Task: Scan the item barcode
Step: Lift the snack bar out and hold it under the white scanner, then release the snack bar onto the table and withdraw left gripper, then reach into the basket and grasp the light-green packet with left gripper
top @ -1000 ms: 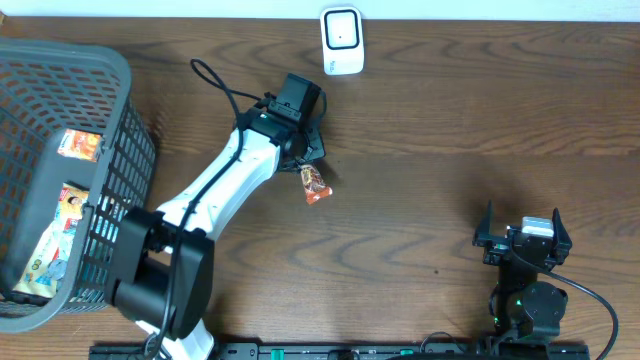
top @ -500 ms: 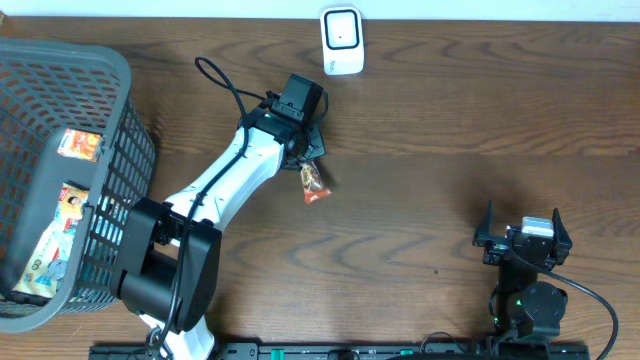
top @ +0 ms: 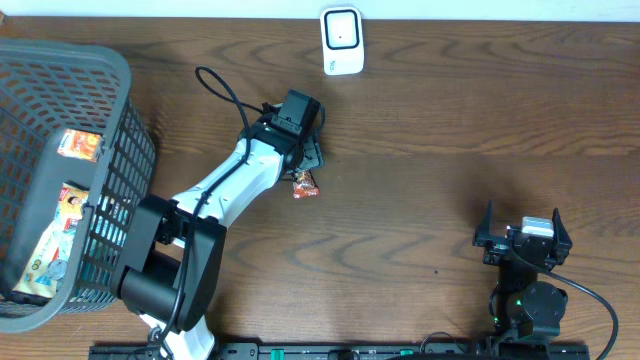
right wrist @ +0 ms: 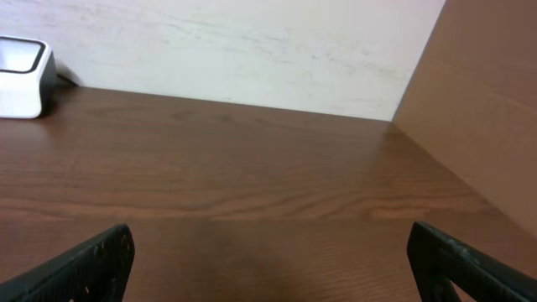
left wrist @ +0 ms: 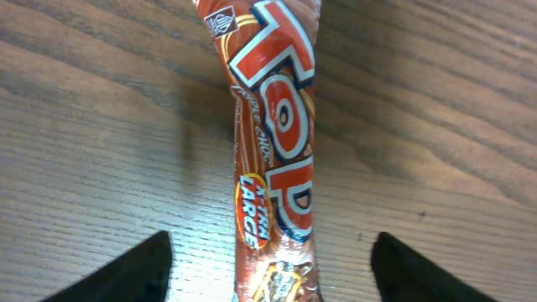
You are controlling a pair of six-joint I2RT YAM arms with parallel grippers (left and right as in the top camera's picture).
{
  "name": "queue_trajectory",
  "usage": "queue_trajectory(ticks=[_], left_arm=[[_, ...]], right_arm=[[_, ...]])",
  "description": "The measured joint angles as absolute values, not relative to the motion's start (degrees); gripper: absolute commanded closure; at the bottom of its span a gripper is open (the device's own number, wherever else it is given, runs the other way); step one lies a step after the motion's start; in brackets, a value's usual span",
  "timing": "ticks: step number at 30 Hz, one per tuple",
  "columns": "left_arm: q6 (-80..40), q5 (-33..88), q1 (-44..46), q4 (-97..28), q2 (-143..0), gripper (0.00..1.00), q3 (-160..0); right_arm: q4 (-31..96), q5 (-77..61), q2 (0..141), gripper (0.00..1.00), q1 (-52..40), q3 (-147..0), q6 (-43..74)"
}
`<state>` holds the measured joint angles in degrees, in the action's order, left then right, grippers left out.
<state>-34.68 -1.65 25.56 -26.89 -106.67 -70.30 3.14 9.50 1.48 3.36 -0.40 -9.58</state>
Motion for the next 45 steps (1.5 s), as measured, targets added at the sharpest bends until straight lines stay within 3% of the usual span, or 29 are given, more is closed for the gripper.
queue_trajectory(ticks=[6,14,22,33,39,45], left_arm=[[-34.44,-0.16,25.56,-26.63,-106.59,0.01,-70.24],[-30.59,2.07,25.56,-27.11,-98.63,0.02,-70.28],[-26.92,2.81,21.56,-29.67,-76.51,0.02,-71.99],[-25.04,2.63,-0.08,-38.00,-53.74,0.02,-72.40],[-22.39,2.63,-12.05,-45.15,-52.97,0.02,-72.47],[-21.65,3.44,-22.31,-44.60,-55.59,0.02,-72.47]], right_arm=[[3.14,9.50,1.48,0.01,3.36,-0.40,-9.58],[3.14,9.50,1.48,0.01,3.36,-0.40,-9.58],[3.14,9.50,1.50,0.01,3.36,-0.40,-9.58],[3.11,9.50,1.50,0.01,3.36,-0.40,-9.58],[3.14,9.50,1.50,0.01,3.36,-0.40,-9.58],[3.14,9.50,1.50,0.01,3.36,-0.40,-9.58]])
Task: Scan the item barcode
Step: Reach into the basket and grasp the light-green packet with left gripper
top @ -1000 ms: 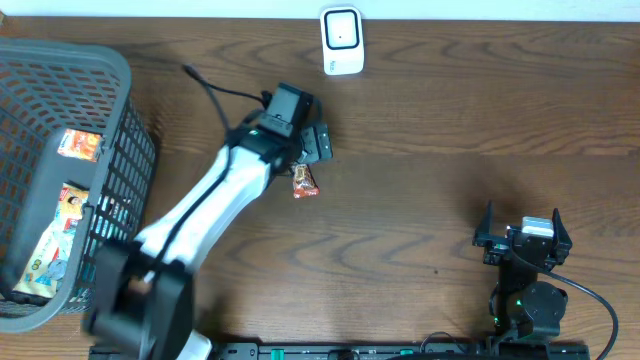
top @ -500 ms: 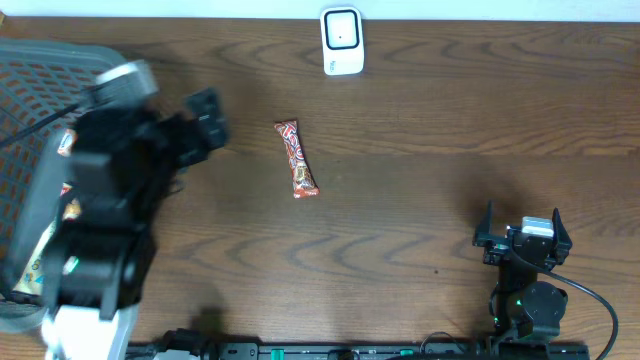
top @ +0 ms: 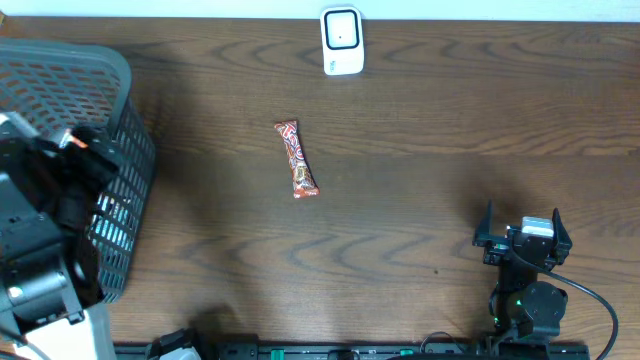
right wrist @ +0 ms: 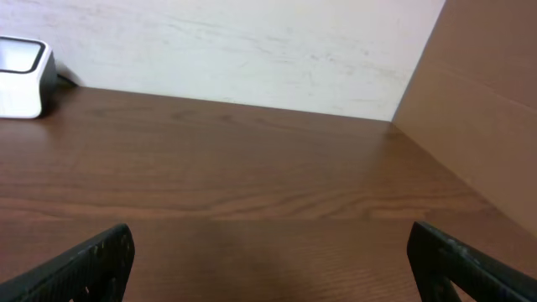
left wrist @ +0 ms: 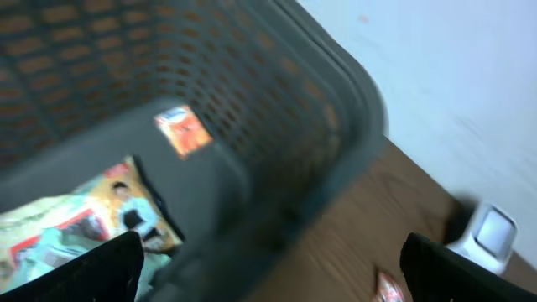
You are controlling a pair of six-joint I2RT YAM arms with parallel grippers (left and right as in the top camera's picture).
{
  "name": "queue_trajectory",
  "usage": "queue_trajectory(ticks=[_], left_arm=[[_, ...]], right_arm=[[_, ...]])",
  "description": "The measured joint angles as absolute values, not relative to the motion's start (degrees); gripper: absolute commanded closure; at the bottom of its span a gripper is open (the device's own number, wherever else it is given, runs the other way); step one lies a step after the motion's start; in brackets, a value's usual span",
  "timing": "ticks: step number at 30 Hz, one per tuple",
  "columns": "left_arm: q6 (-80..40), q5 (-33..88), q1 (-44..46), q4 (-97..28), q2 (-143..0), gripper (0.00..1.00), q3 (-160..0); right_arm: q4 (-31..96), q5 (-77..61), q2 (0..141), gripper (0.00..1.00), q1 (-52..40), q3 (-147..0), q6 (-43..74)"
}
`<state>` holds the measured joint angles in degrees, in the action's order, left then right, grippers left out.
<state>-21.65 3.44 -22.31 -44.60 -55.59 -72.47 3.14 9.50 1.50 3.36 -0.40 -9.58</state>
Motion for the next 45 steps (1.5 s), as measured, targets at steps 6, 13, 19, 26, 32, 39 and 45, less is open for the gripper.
queue_trajectory(ticks=[6,13,19,26,32,39,45], left_arm=[[-21.17,5.67,-27.90,-42.39,-56.47,0.02,-72.47],[-27.49,3.68,-37.95,-48.38,-64.55,0.02,-72.53],[-33.10,3.73,-43.81,-50.28,-76.51,0.02,-72.58],[-35.57,4.40,-44.16,-54.04,-90.39,0.02,-72.58],[-37.54,4.60,-44.16,-56.25,-99.68,0.16,-72.55],[-38.22,4.58,-44.21,-57.32,-102.85,0.92,-72.55],[-38.30,4.99,-44.21,-56.27,-100.09,0.92,-72.58]], right_arm=[[3.14,9.50,1.50,0.01,3.36,-0.40,-9.58],[3.14,9.50,1.50,0.01,3.36,-0.40,-9.58],[3.14,9.50,1.48,0.01,3.36,-0.40,-9.58],[3.14,9.50,1.50,0.01,3.36,-0.40,-9.58],[3.14,9.52,1.50,0.01,3.36,-0.40,-9.58],[3.14,9.52,1.50,0.01,3.36,-0.40,-9.58],[3.14,9.50,1.50,0.01,3.36,-0.40,-9.58]])
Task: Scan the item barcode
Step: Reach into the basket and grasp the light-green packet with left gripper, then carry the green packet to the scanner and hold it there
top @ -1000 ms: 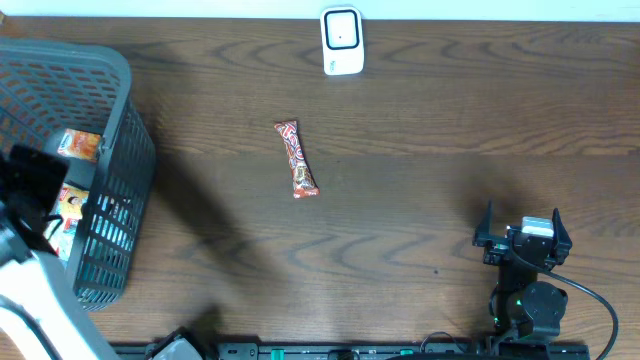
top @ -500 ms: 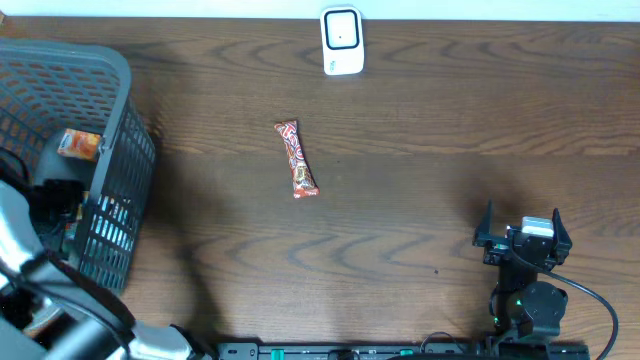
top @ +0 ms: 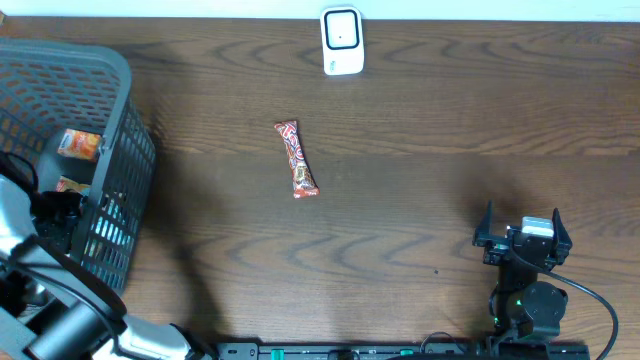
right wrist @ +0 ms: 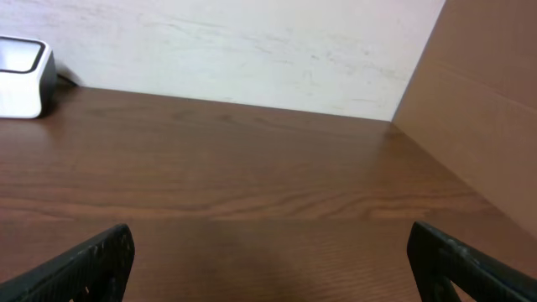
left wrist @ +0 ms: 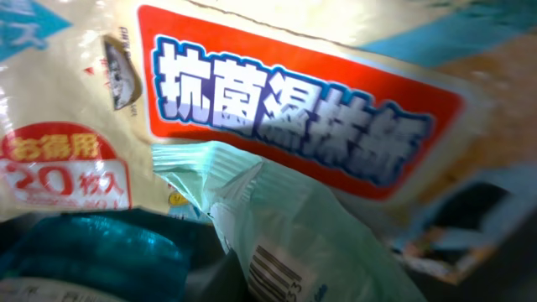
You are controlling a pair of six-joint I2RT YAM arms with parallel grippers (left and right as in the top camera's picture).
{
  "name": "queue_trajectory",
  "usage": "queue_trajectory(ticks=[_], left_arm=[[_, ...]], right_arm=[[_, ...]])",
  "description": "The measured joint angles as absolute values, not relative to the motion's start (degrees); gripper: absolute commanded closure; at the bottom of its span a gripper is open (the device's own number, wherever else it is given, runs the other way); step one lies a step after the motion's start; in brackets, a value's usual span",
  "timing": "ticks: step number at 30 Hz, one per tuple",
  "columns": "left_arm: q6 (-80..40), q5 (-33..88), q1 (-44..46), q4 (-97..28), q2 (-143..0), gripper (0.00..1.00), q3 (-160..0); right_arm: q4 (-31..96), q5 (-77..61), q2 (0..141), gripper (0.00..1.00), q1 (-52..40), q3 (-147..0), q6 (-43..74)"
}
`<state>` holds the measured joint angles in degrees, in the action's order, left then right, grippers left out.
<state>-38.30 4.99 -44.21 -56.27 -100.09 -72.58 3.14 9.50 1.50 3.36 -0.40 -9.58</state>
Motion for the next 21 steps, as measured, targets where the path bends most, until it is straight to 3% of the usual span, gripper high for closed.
queue_trajectory(ticks=[11,16,21], left_arm=[[-37.56,6.11,-44.21,-54.08,-79.11,0.92,-80.88],[-38.85,13.47,-43.55,-49.58,-67.85,0.92,-81.49],[-39.24,25.30,-33.34,-47.77,-61.12,0.92,-81.54]], right_arm=[[3.14,9.50,1.50,0.01,3.36,-0.40,-9.58],[3.14,9.50,1.50,0.01,3.36,-0.40,-9.58],[3.14,9.52,1.50,0.01,3.36,-0.40,-9.58]])
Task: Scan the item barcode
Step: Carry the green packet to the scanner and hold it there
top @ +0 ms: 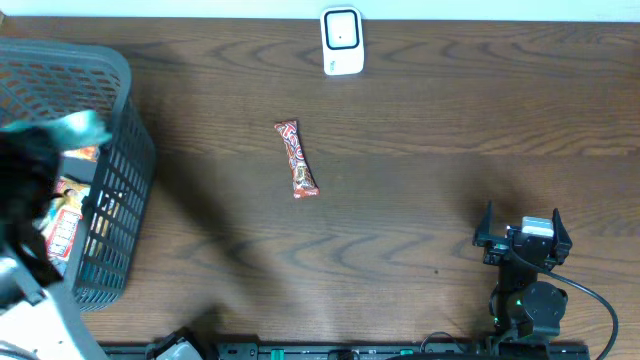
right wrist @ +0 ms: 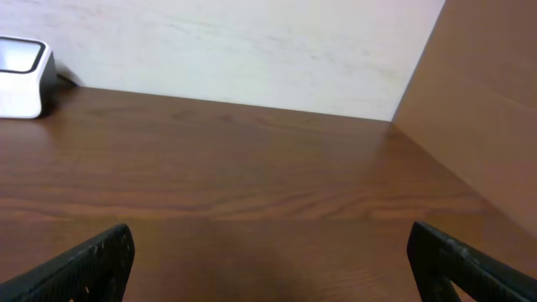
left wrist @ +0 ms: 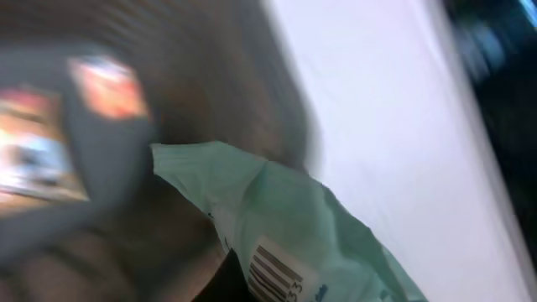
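A mint-green packet (top: 82, 124) with a printed barcode (left wrist: 273, 270) is in my left gripper (top: 55, 145), which is shut on it and raised over the grey basket (top: 110, 62); this arm is motion-blurred. The white scanner (top: 341, 40) stands at the table's far edge, and its side shows in the right wrist view (right wrist: 21, 77). My right gripper (top: 522, 235) rests open at the near right with nothing between its fingers (right wrist: 92, 260).
A red-brown candy bar (top: 297, 158) lies on the table between the basket and the scanner. Other packets (top: 65, 215) remain inside the basket. A brown cardboard wall (right wrist: 478, 109) rises at the right of the table.
My left gripper was low inside the basket, on the green packet among the other packs. It is now raised above the basket with that packet. The right arm has not moved.
My left gripper stood open over the candy bar on the table. Then it was over the basket, with the bar left lying on the table. Then it was deep in the basket at a green packet, which it now holds up above the basket.
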You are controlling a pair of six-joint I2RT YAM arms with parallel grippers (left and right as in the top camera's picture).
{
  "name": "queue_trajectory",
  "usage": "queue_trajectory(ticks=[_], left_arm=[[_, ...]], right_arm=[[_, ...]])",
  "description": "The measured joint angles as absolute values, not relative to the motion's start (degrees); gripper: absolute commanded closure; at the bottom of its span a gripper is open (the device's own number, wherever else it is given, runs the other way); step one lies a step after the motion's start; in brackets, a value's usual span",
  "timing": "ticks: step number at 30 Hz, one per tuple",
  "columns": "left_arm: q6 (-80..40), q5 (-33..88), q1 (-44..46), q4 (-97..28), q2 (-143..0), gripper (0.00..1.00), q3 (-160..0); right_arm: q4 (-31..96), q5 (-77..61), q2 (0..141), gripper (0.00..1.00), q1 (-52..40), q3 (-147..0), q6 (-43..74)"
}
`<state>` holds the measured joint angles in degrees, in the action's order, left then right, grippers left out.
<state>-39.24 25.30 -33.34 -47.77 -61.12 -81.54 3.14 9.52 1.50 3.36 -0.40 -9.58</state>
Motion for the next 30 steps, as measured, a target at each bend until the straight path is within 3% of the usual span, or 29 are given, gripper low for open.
queue_trajectory(ticks=[5,11,16,22,30], left_arm=[[-38.85,27.90,-14.48,-47.72,-60.80,0.92,-81.45],[-38.54,17.32,10.00,-47.55,-67.07,0.92,-80.25],[-38.50,10.22,22.52,-43.40,-78.00,0.92,-80.03],[-38.41,5.32,28.77,-39.09,-92.44,0.92,-79.94],[-40.10,3.62,29.32,-38.28,-107.72,0.92,-79.53]], right_arm=[[3.11,9.50,1.50,0.01,3.36,-0.40,-9.58],[3.14,9.50,1.50,0.01,3.36,-0.40,-9.58],[3.14,9.50,1.50,0.01,3.36,-0.40,-9.58],[3.11,9.52,1.50,0.01,3.36,-0.40,-9.58],[3.14,9.52,1.50,0.01,3.36,-0.40,-9.58]])
